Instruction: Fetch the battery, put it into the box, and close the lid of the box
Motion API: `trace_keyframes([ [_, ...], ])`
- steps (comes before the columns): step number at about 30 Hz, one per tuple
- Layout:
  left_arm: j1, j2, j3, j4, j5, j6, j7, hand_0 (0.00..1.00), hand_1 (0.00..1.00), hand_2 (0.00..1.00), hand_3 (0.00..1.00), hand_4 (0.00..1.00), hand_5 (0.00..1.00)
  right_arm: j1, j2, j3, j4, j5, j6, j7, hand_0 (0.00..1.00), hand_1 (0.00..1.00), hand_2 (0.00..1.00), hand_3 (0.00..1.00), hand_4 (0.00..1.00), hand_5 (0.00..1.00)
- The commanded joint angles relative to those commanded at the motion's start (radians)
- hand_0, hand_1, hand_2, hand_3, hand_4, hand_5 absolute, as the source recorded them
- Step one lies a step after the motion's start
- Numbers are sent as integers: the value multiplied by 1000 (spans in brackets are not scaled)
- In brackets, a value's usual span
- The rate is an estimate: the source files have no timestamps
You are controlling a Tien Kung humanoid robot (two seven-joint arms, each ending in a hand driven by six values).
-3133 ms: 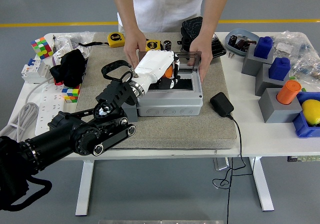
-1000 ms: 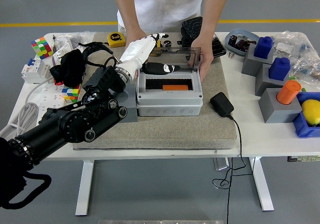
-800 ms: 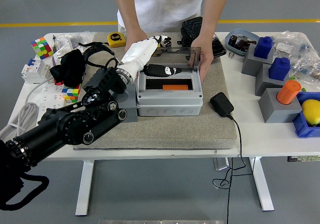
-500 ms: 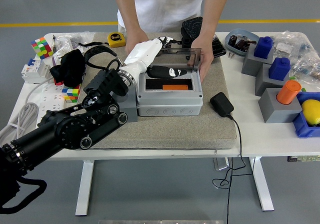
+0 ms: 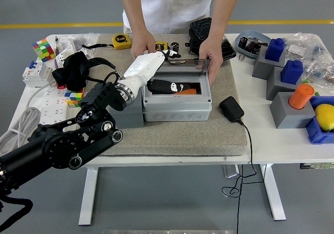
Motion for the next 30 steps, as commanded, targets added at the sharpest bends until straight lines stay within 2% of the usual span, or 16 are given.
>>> trace_keyframes([
  [5,20,21,11,-54,-6,-44,60,675,757,736,800,998,529,1,1,2,0,-2,-1,0,644,692,723,767,998,662],
  [8,25,24,9,-70,-13,-61,85,653,746,719,782,998,528,2,2,1,0,-2,0,0,644,692,723,766,998,661],
  [17,28,19,16,-80,-27,-86,116,639,739,712,780,998,530,2,2,-3,-1,4,-1,1,643,692,723,766,998,661],
  [23,31,27,35,-90,-48,-121,155,618,731,711,778,998,528,2,2,-5,-2,7,0,1,643,692,723,766,998,660],
  [30,45,33,-20,-145,-62,-98,119,612,730,708,776,998,524,4,3,-6,-2,6,-1,1,643,691,722,766,998,662],
])
